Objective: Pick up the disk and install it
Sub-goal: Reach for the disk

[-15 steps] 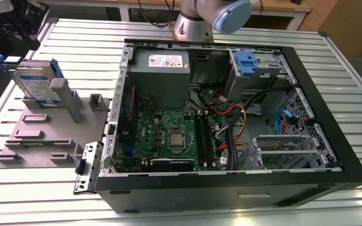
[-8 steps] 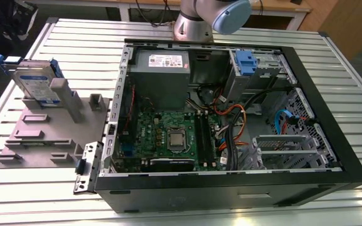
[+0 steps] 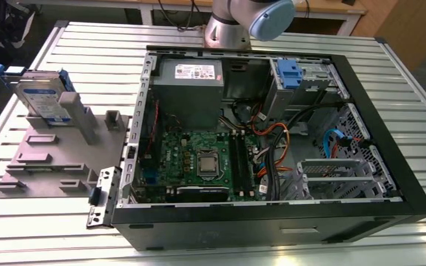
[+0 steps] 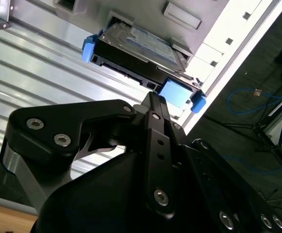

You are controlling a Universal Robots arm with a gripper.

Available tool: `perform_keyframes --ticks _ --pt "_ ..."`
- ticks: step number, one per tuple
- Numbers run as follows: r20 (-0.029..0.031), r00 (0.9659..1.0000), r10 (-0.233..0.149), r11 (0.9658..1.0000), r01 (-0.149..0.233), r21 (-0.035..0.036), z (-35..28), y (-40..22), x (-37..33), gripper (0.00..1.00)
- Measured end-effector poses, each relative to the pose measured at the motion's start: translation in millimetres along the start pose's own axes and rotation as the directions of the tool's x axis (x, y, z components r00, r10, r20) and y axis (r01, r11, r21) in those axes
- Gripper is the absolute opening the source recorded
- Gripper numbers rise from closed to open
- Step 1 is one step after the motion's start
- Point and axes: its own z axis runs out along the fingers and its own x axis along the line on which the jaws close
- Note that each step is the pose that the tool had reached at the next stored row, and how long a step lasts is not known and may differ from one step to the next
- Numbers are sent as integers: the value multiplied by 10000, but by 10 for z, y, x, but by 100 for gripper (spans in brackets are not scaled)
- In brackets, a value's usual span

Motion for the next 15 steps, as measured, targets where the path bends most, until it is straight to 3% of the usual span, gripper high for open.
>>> perform_keyframes --ticks 8,15 --pt "-2 10000 0 10000 0 3 5 -6 14 11" --pt "-2 10000 12 10000 -12 8 7 -101 -7 11"
